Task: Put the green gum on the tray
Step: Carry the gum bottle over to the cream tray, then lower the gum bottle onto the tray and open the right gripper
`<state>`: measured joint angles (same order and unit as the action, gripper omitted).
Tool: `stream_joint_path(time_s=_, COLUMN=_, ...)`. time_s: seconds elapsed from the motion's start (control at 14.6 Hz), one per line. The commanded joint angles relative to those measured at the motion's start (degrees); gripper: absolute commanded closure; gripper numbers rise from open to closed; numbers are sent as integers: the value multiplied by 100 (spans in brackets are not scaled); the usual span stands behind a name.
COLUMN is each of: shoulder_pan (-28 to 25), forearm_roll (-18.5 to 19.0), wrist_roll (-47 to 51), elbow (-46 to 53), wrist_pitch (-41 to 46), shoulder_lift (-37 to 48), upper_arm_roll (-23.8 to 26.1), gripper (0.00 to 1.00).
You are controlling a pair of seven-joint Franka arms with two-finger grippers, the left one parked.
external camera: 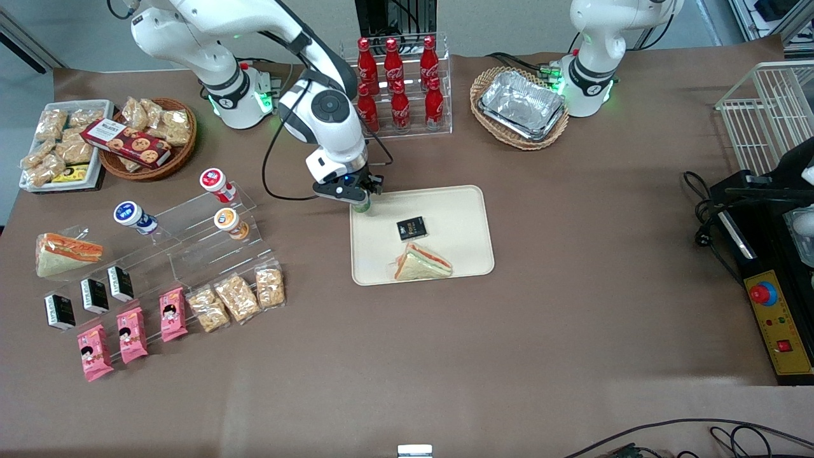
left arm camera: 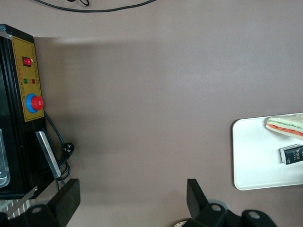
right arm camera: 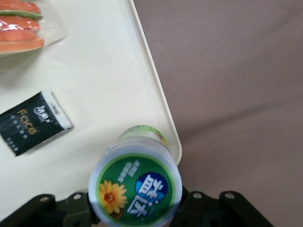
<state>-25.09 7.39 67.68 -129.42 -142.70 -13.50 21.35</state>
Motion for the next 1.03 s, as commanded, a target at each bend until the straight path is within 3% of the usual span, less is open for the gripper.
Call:
stream_joint_path(time_s=0.0, shoulder_pan=-14, forearm_roll=525, wrist_roll=482, elbow=13, wrist_pitch=-477, shoulder_lift=-407, upper_arm_roll=-34, gripper=70)
stream_joint_path(time_s=0.21, shoulder_pan=-40, forearm_roll=859, wrist_roll=956, elbow=22, wrist_pitch=-671, shoulder_lift=-592, upper_arm_roll=-34, gripper=69)
stream_joint_path(time_s=0.41, shoulder_pan=-102, forearm_roll=992, wrist_roll=1220, elbow=39, wrist_pitch=-759, shoulder_lift=-671, upper_arm_roll=-34, gripper=49)
stream_joint_path(time_s=0.48, shoulder_pan=-111, forearm_roll=1001, wrist_roll=1230, elbow=48, wrist_pitch=-759, shoulder_lift=-689, upper_arm_roll=-34, gripper=40)
stream_joint_path(time_s=0.55, shoulder_pan=-111, forearm_roll=1001, wrist_roll=1256, elbow=48, wrist_pitch=-794, shoulder_lift=-715, upper_arm_roll=-34, gripper=0)
stream_joint_path(time_s=0.96, shoulder_pan=-137, forearm_roll=1010, wrist_roll=1327, elbow=66, wrist_pitch=-821, shoulder_lift=-724, upper_arm_roll=-34, gripper=0)
